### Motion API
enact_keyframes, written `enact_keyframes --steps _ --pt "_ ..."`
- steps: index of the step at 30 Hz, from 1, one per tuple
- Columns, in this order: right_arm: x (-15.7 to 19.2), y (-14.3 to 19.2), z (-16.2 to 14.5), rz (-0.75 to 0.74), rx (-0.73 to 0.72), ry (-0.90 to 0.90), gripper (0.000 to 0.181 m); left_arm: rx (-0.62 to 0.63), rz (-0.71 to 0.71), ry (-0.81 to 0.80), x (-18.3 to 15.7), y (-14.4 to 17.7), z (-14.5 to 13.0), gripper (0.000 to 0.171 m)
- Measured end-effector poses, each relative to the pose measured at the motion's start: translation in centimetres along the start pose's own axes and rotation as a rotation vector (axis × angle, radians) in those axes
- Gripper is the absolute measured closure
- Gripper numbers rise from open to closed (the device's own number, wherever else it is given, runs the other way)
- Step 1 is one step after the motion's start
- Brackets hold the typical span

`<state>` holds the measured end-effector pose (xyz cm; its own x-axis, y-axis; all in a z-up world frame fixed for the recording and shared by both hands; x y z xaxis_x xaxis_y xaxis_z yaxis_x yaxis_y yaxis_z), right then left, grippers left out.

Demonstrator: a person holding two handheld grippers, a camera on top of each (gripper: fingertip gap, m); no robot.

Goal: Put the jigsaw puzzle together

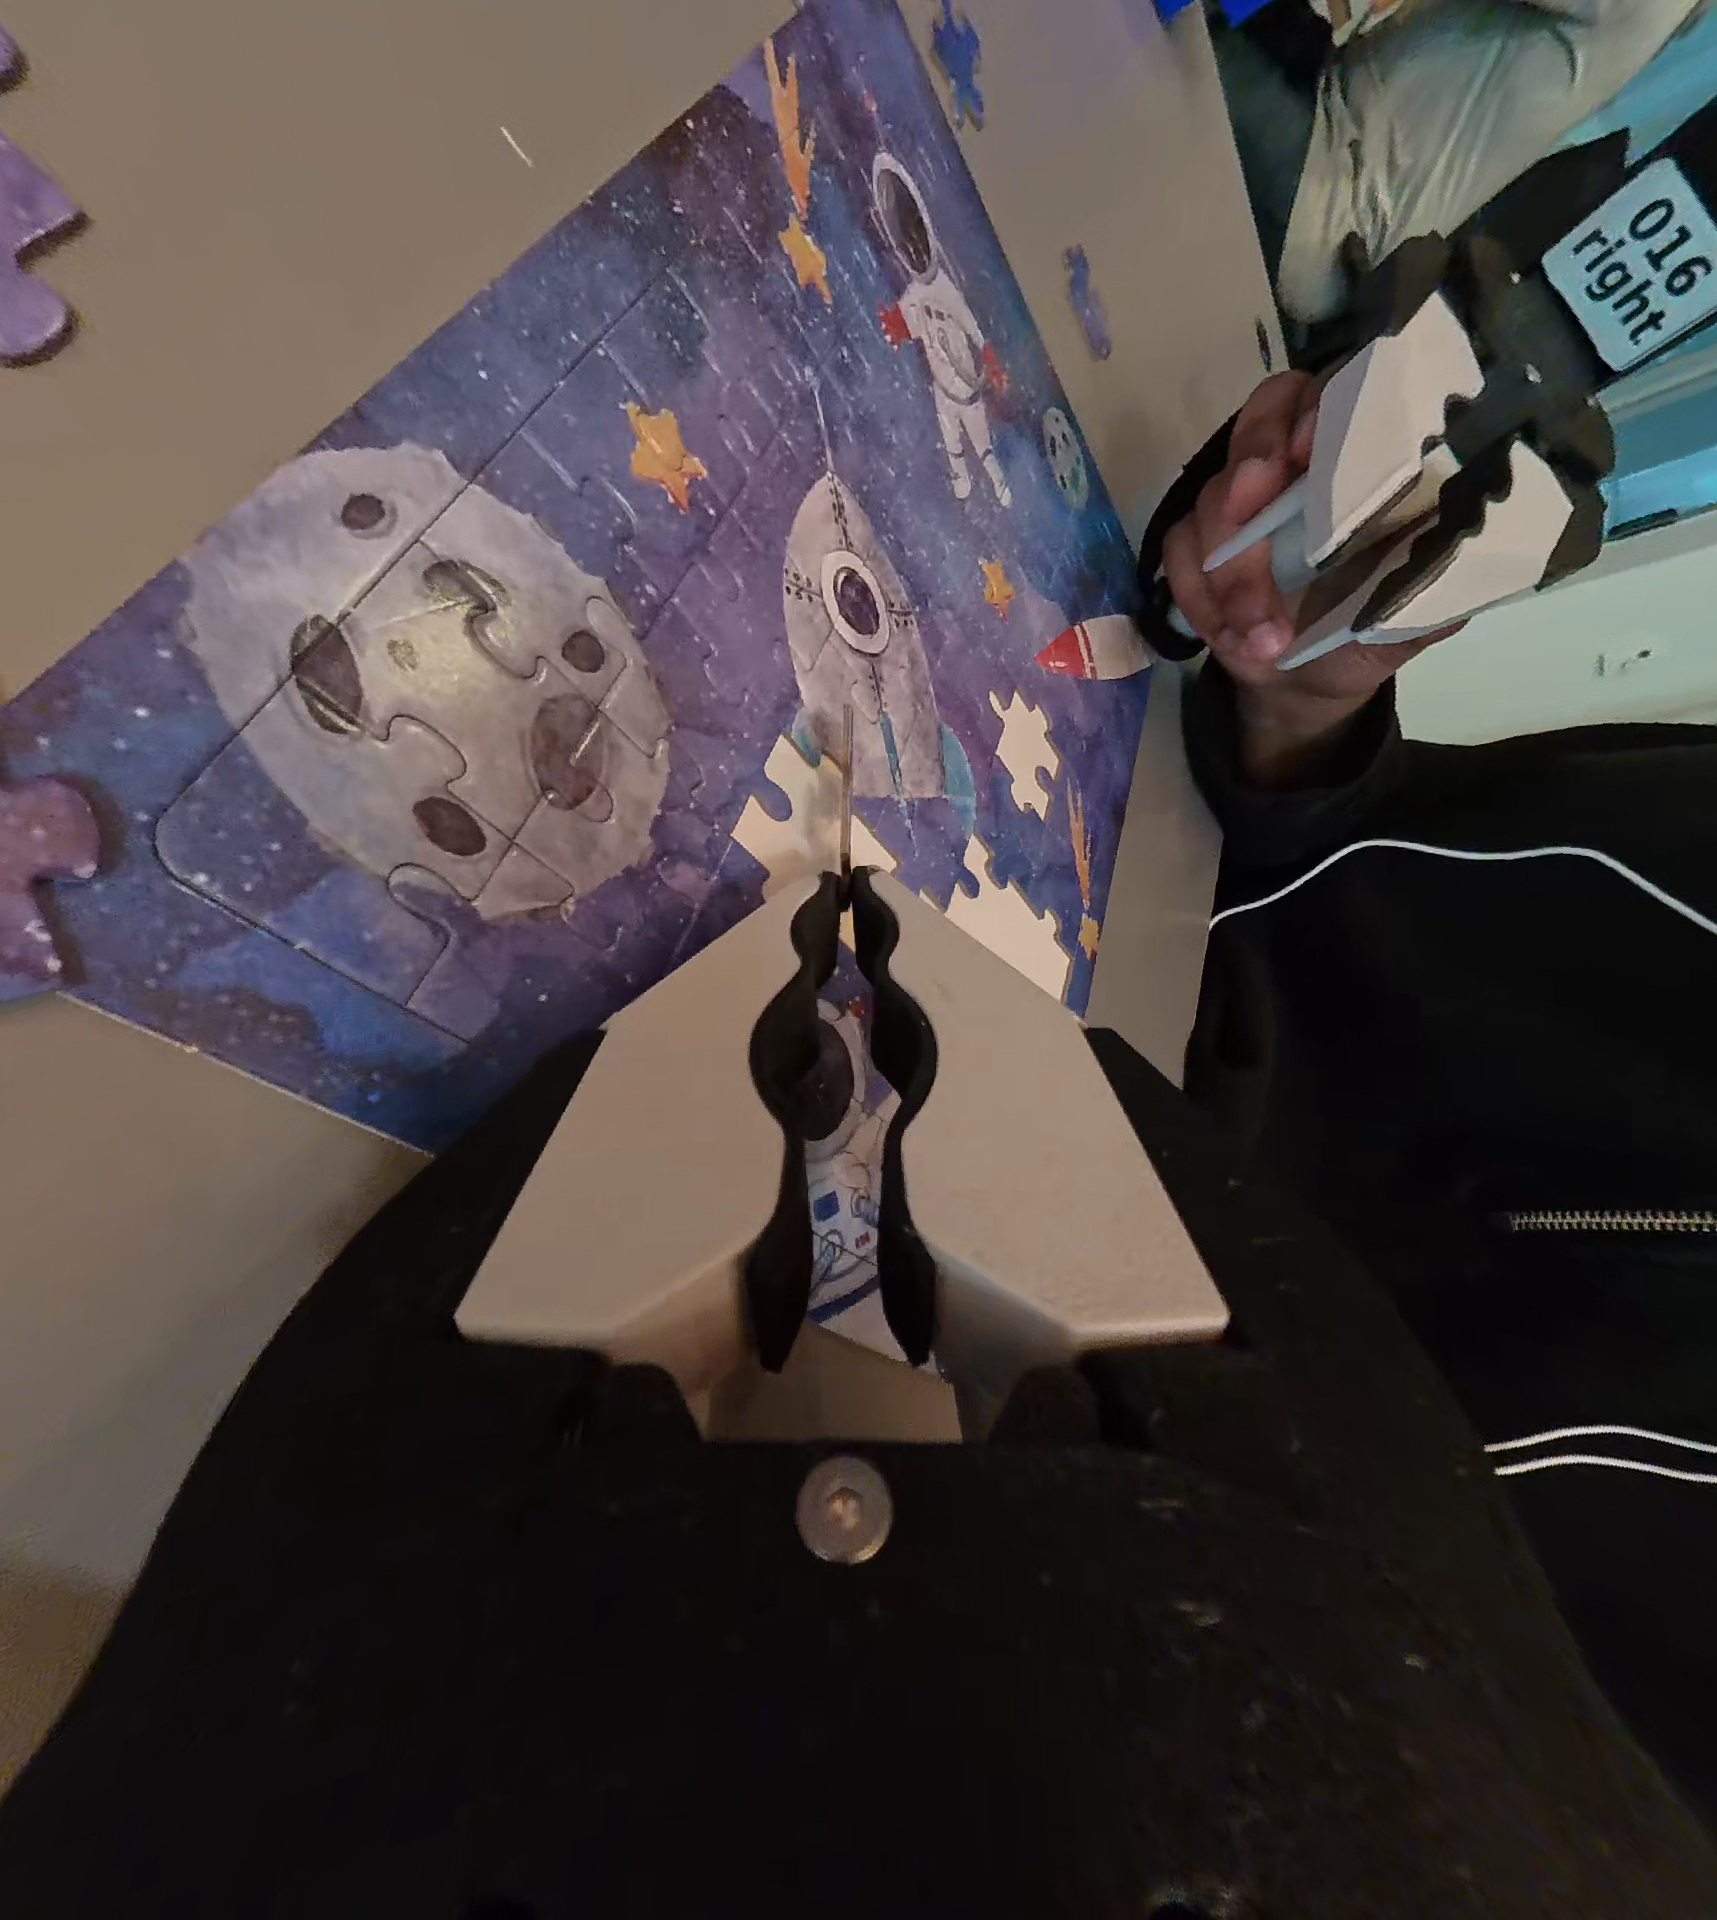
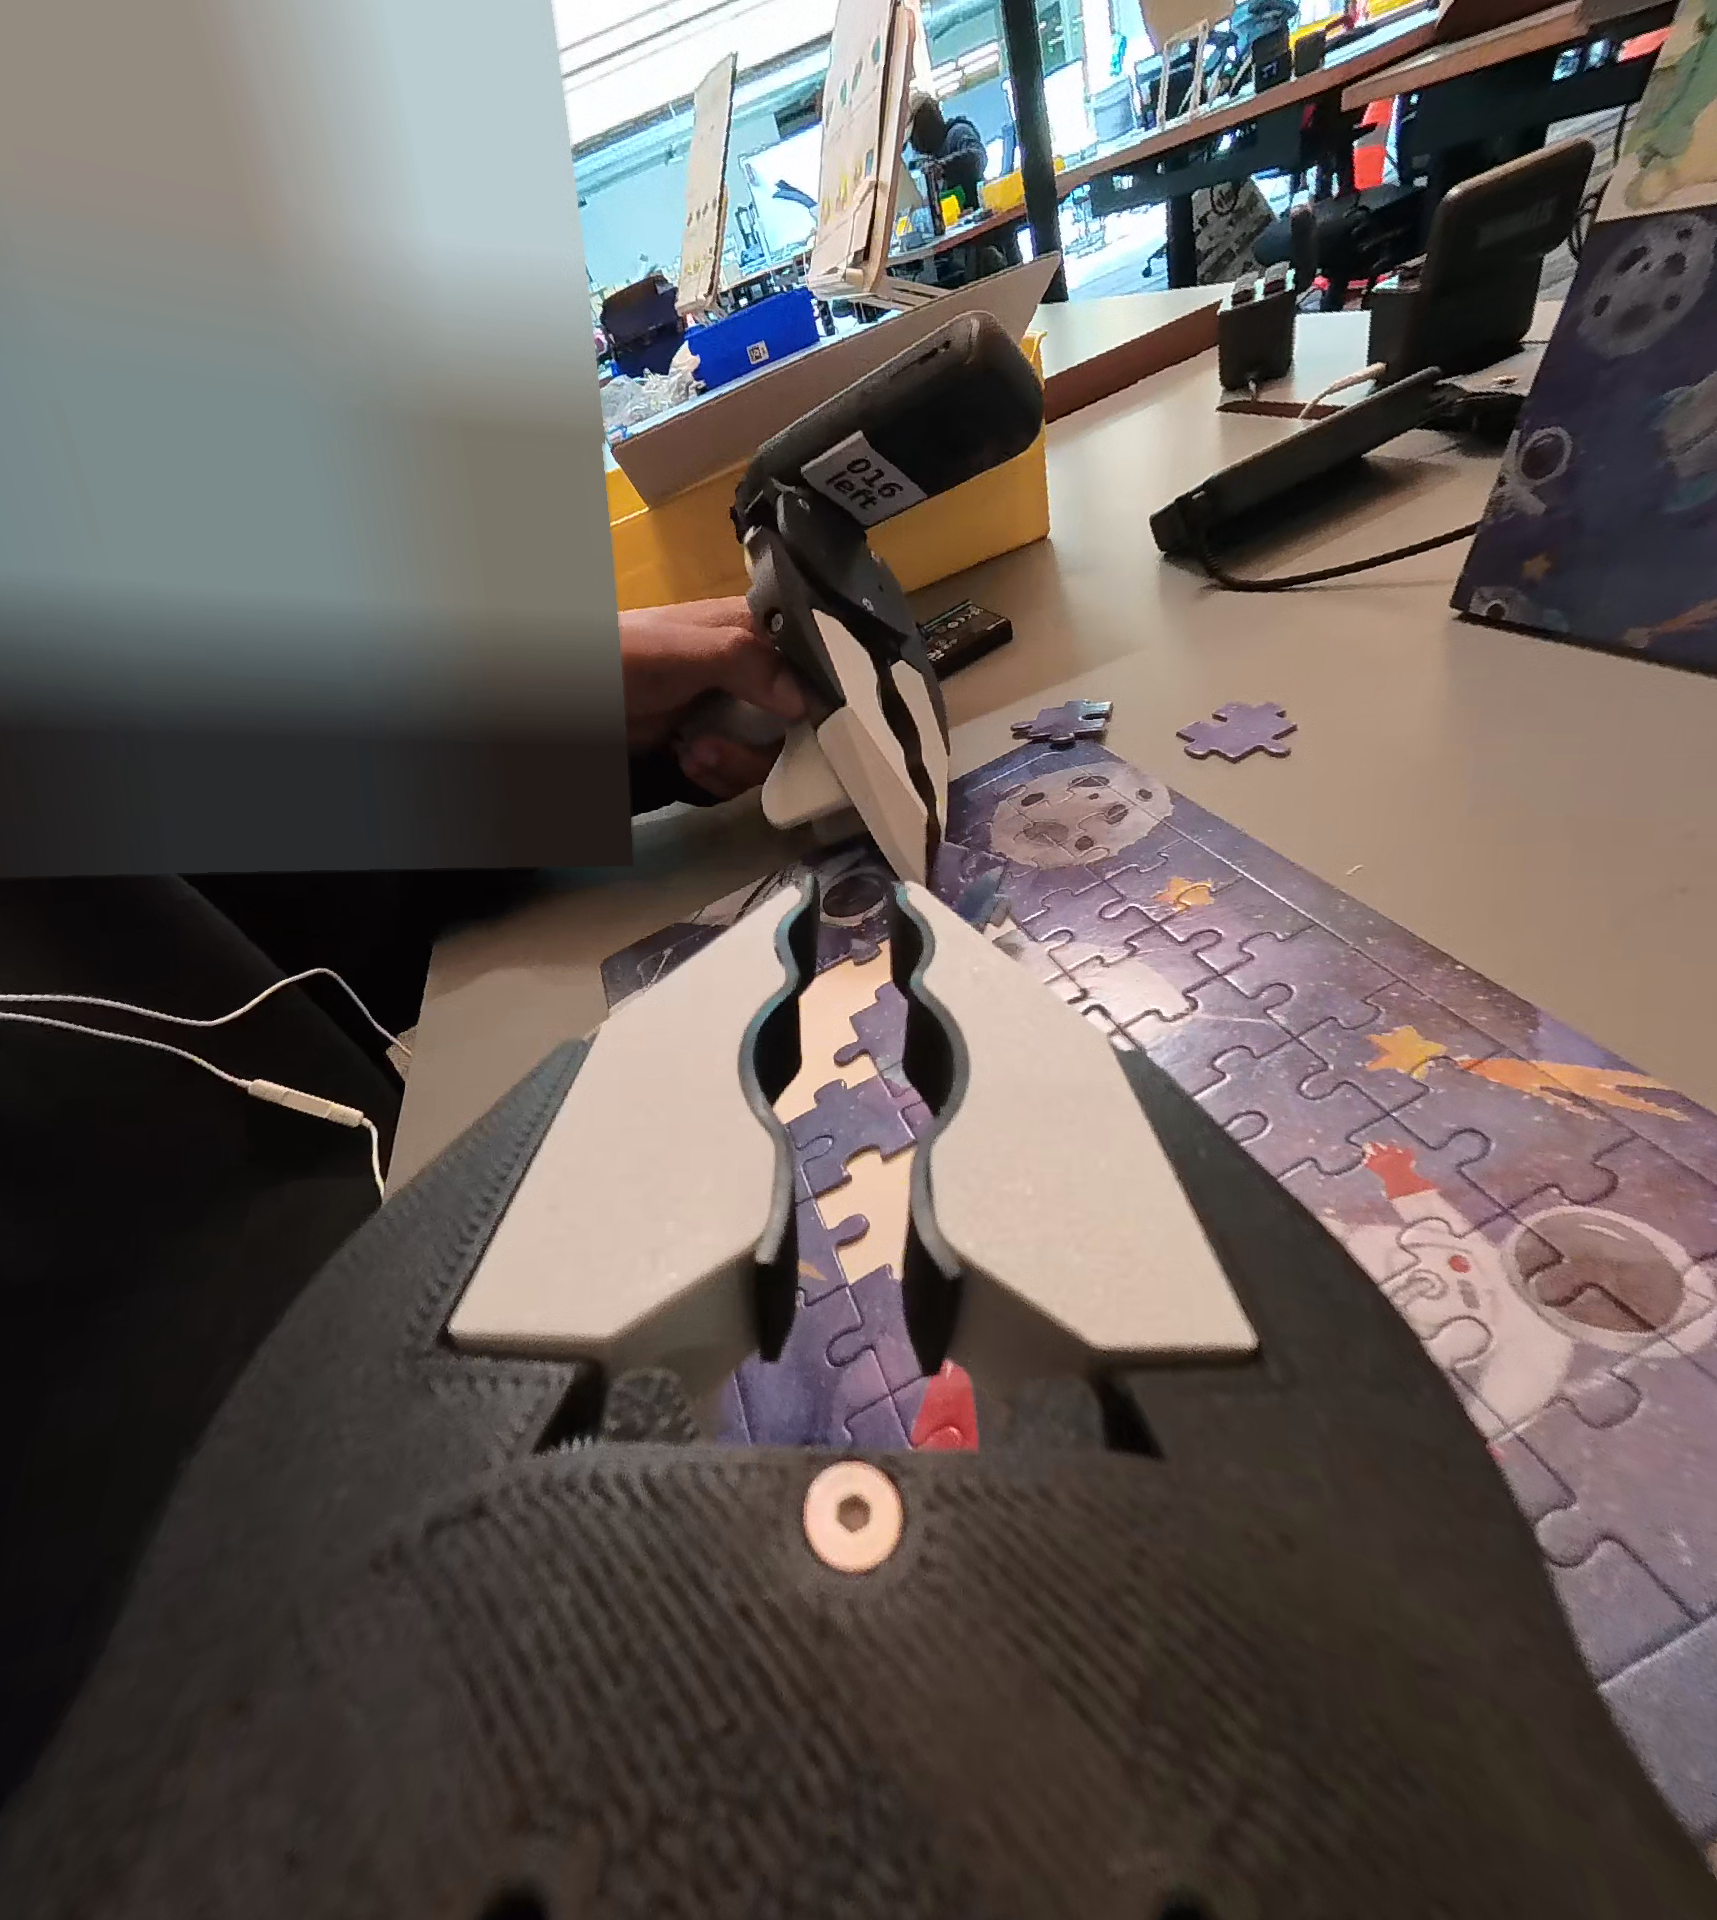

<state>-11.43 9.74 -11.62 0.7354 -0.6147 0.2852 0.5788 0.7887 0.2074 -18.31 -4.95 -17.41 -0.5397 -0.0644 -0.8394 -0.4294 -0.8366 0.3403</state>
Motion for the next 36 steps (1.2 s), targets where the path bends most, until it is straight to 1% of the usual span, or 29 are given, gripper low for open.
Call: enact_keyframes --steps 5,8,12,13,17,22,26,31,36 --pt "0.0 0.0 0.0 -0.005 -0.004 0.005 0.17 -0.019 -0.053 0.002 -0.6 0.3 0.2 0.171" --pt "0.0 0.1 0.0 -0.005 -0.008 0.003 0.17 0.013 -0.133 -0.012 -2.1 0.4 0.5 0.171" --pt "0.1 0.0 0.0 -0.005 -0.001 0.008 0.17 0.124 -0.014 -0.028 -1.4 0.4 0.6 0.171" --pt "0.1 0.0 -0.1 -0.006 0.0 0.01 0.17 0.134 -0.001 -0.032 -1.2 0.2 0.7 0.171" --pt "0.1 0.0 -0.1 -0.007 -0.001 0.01 0.17 0.119 -0.001 -0.021 -0.5 -0.2 0.7 0.171" --pt "0.1 0.0 -0.1 -0.007 -0.003 0.013 0.17 0.012 -0.001 -0.037 -0.5 0.7 1.4 0.171" --pt "0.1 0.0 -0.1 -0.007 -0.001 0.016 0.17 -0.008 -0.005 -0.003 0.0 0.7 1.2 0.171" --pt "0.1 0.0 -0.1 -0.009 -0.004 0.016 0.171 -0.021 0.03 0.004 0.5 0.8 0.9 0.171" --pt "0.1 0.0 -0.1 -0.01 -0.005 0.017 0.171 -0.048 0.028 0.019 0.6 0.7 0.9 0.171"
Point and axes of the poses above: each gripper's, where its closed fingertips meet, y back along the fingers, z out of its top, x = y × z across the jaws, the point moved 5 cm from there along y, back along the fingers, and after that the axes turned 11 degrees about -z, right-handed, at the moved point
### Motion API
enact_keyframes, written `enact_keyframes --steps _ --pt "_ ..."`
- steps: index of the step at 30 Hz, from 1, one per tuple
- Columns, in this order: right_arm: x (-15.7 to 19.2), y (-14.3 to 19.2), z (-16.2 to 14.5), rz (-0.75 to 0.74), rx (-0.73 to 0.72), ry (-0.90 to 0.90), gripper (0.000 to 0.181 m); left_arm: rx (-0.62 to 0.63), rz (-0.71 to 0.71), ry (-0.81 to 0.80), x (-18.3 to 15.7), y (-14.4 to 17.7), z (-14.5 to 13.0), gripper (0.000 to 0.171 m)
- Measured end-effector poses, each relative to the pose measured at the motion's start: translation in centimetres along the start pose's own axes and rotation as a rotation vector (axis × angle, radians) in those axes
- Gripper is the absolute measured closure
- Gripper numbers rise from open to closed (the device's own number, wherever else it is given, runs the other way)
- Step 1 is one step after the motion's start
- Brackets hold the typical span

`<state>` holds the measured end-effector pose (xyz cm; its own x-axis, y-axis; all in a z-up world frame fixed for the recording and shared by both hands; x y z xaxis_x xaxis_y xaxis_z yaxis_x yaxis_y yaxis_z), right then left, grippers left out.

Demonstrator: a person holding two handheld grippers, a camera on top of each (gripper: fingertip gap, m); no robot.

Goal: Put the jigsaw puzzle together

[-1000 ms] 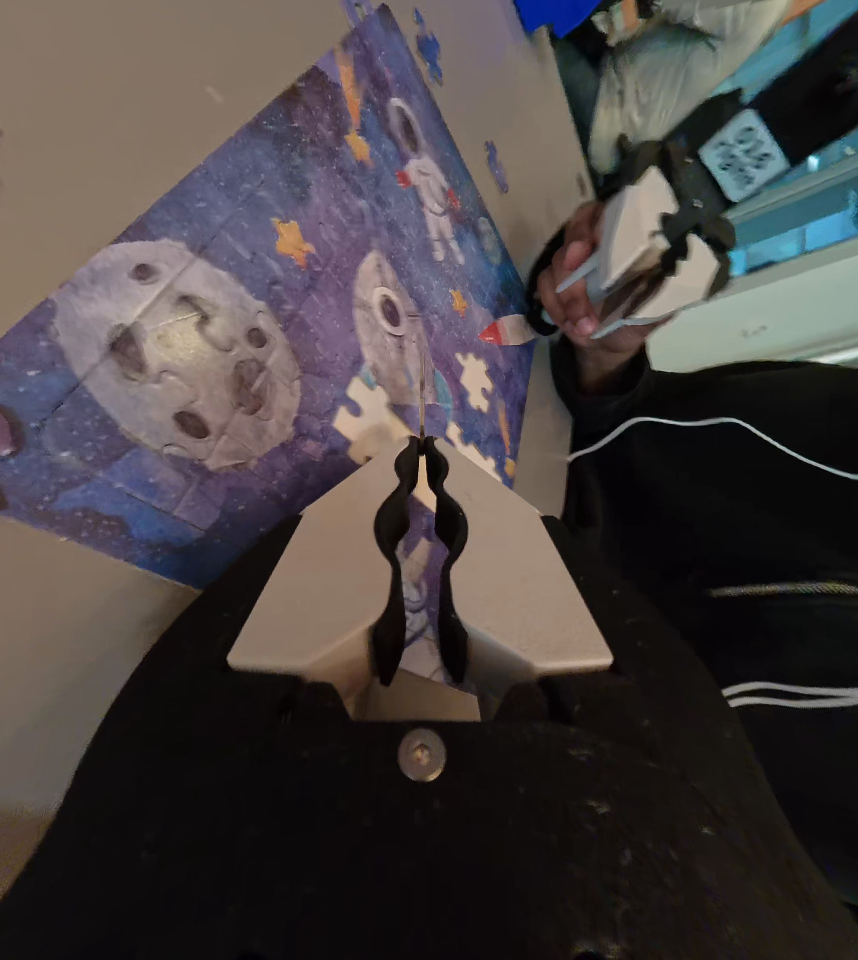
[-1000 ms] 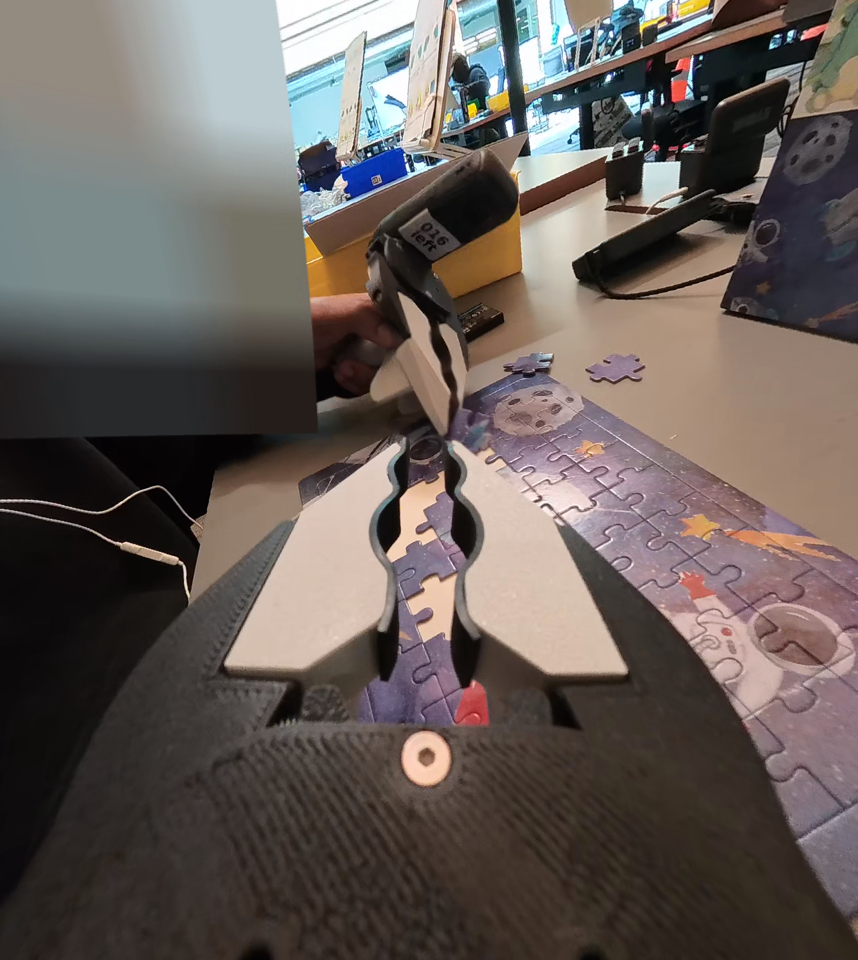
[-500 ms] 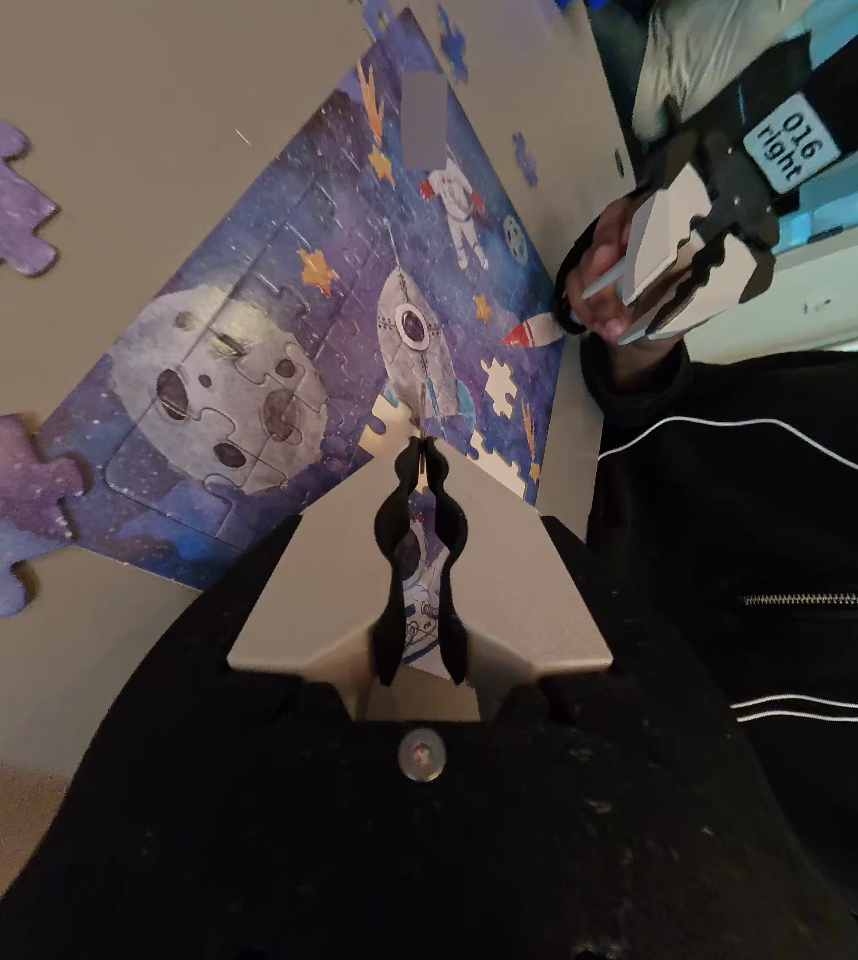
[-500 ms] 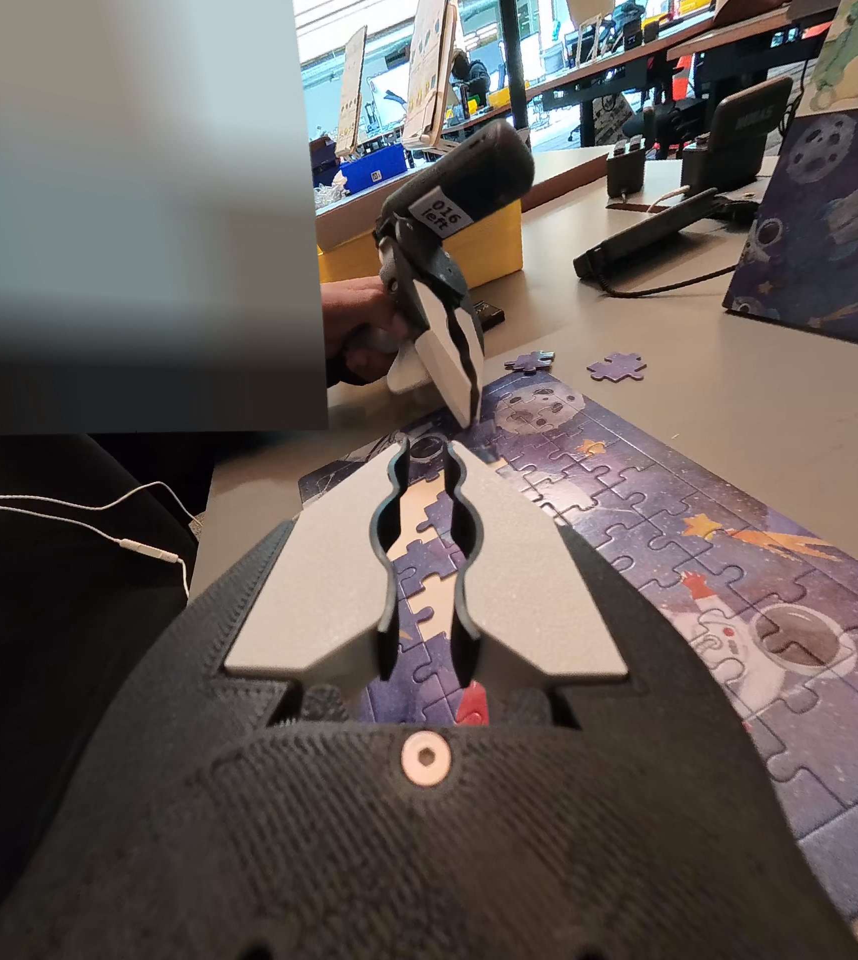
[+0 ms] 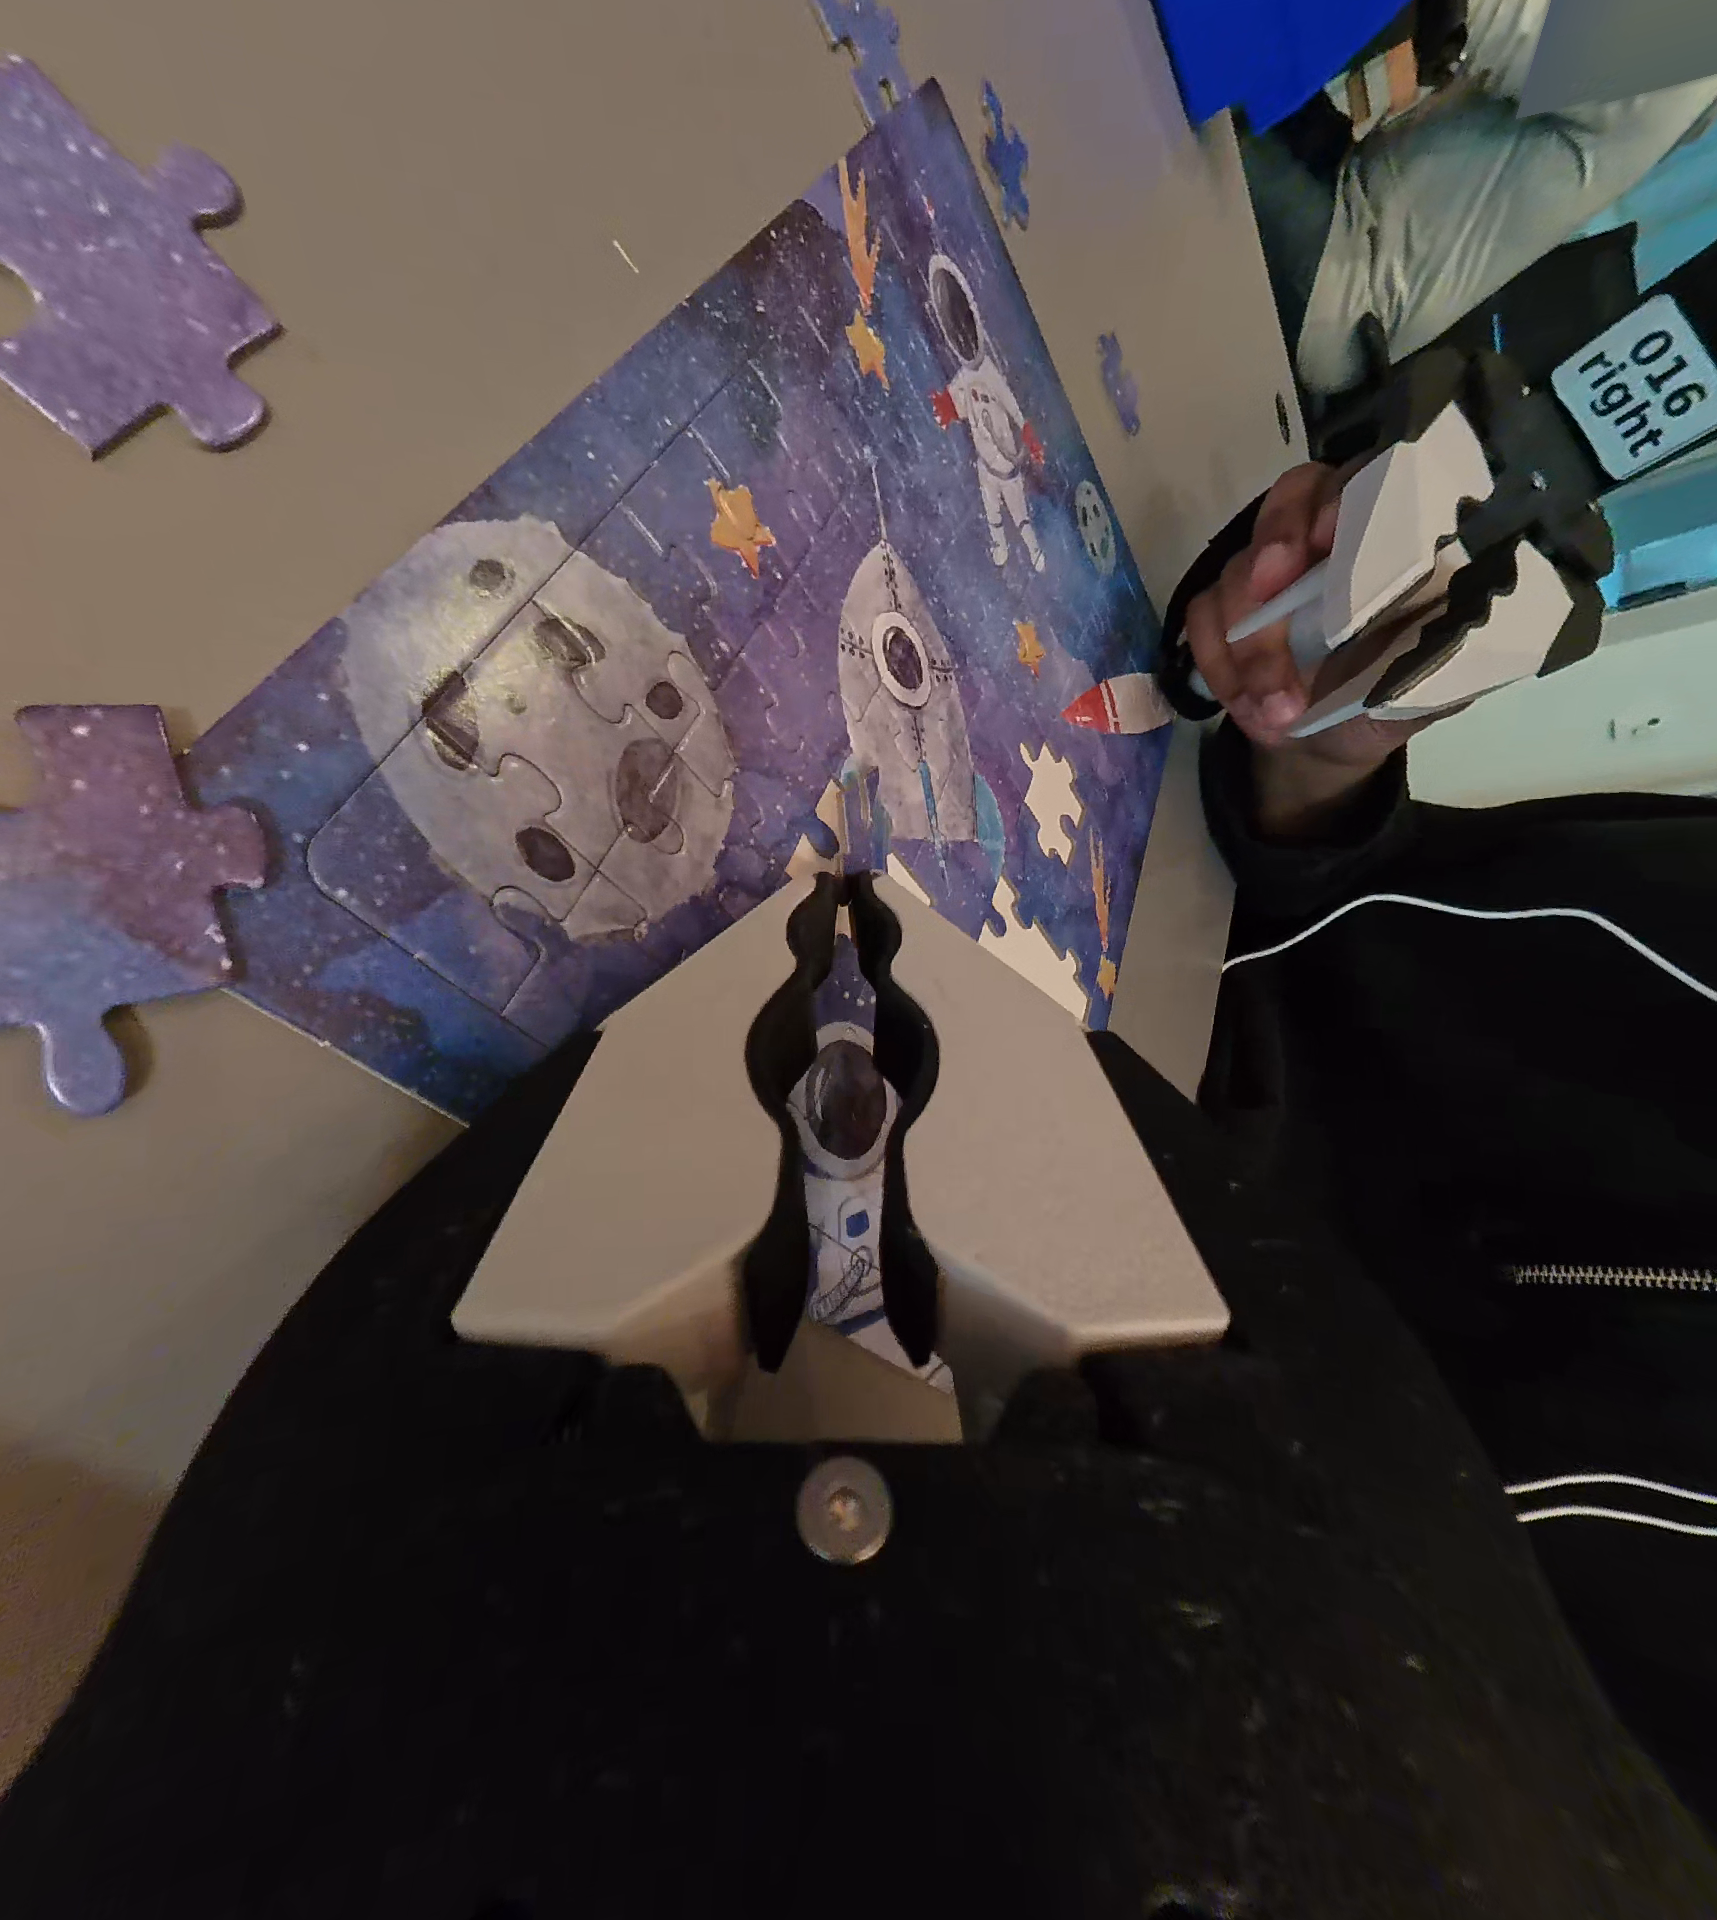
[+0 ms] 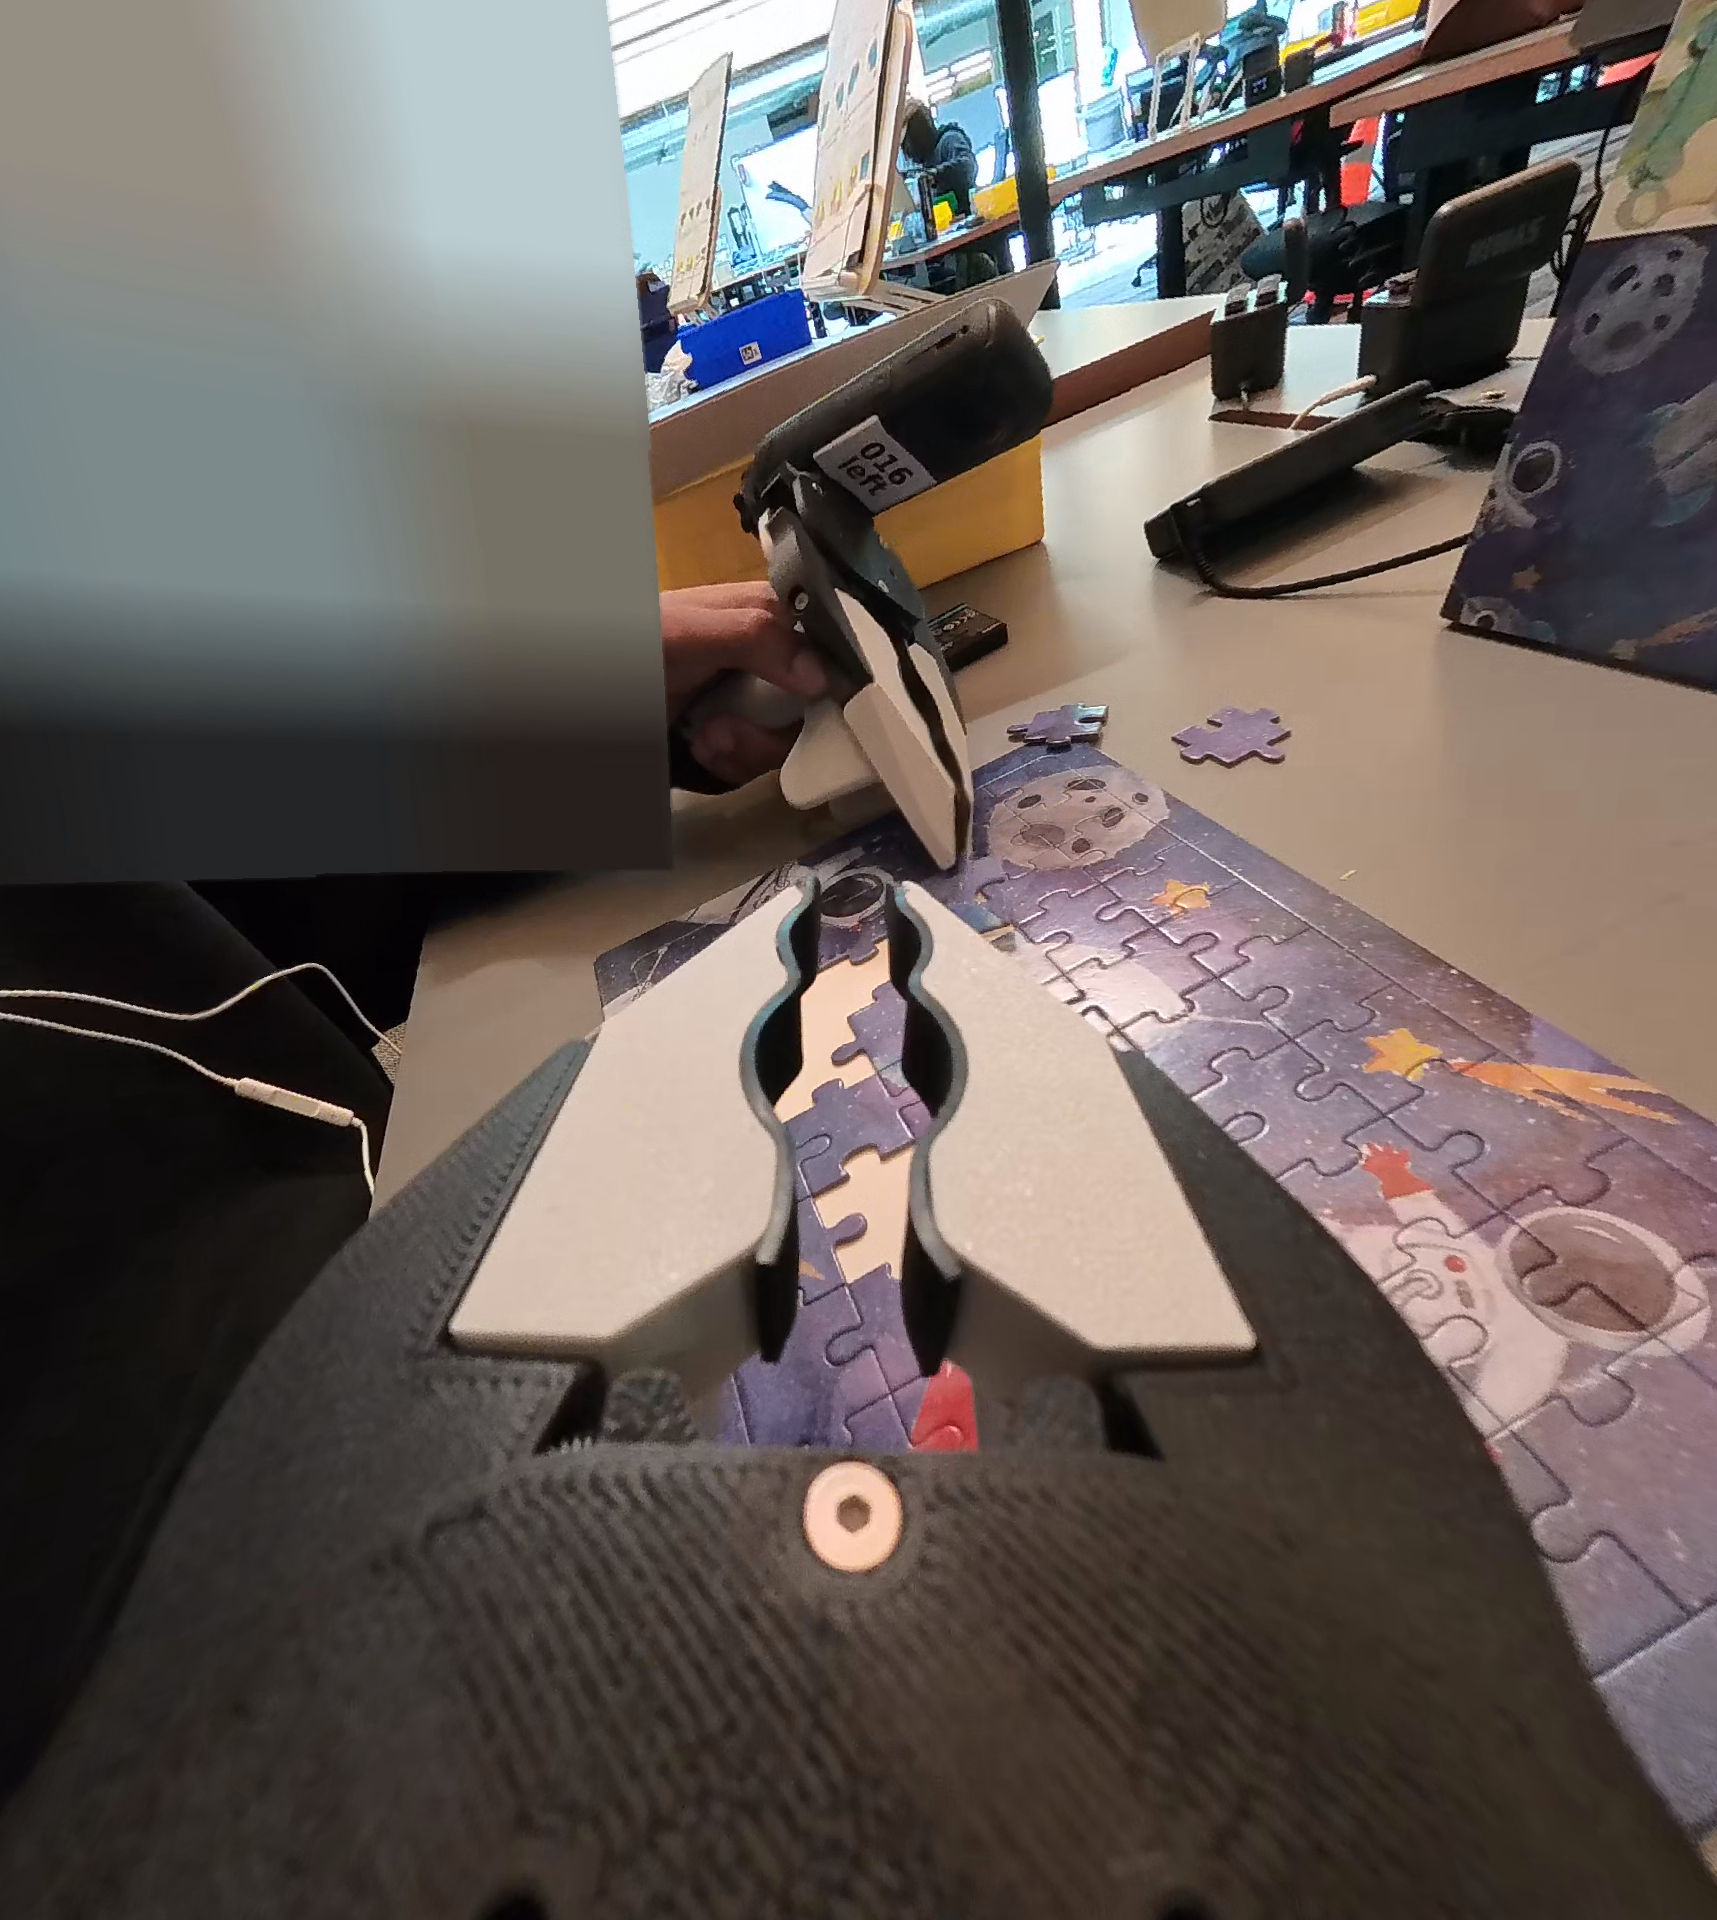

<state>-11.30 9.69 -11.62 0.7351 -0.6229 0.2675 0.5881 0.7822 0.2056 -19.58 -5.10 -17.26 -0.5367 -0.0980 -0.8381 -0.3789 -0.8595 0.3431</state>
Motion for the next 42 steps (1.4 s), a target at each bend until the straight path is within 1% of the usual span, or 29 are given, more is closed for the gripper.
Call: enact_keyframes --steps 5,8,14,19,24,32,39,42 --pt "0.0 0.0 0.0 -0.002 -0.001 0.002 0.171 -0.078 -0.055 -0.008 -0.8 0.3 0.7 0.171" --pt "0.0 0.0 0.0 -0.002 -0.002 0.002 0.171 -0.066 -0.073 0.014 -0.6 0.0 0.3 0.171" --pt "0.0 0.1 0.1 -0.004 -0.009 0.002 0.171 -0.077 -0.05 0.022 -0.2 -0.4 -0.1 0.171" --pt "0.1 0.1 0.2 -0.004 -0.012 0.002 0.171 -0.063 0.004 0.015 0.2 -0.2 -0.6 0.17" --pt "0.1 0.2 0.2 -0.003 -0.015 0.002 0.171 -0.052 0.018 -0.005 0.0 -0.1 -0.7 0.163" --pt "0.1 0.2 0.2 -0.001 -0.016 0.0 0.171 -0.002 0.04 -0.025 -0.4 -0.2 -1.3 0.162" --pt "0.1 0.2 0.2 -0.002 -0.017 0.0 0.171 -0.011 0.101 -0.048 -0.4 0.2 -1.1 0.161" --pt "0.1 0.2 0.2 -0.002 -0.017 0.0 0.171 0.015 0.109 -0.051 -0.6 0.1 -1.4 0.161"
Point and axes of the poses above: each gripper's, where its closed fingertips meet, y back along the fingers, z out of its top, x = y × z across the jaws, the point moved 5 cm from there along y, back along the fingers, and after that the axes turned 11 degrees about -z, right-handed, at the moved point
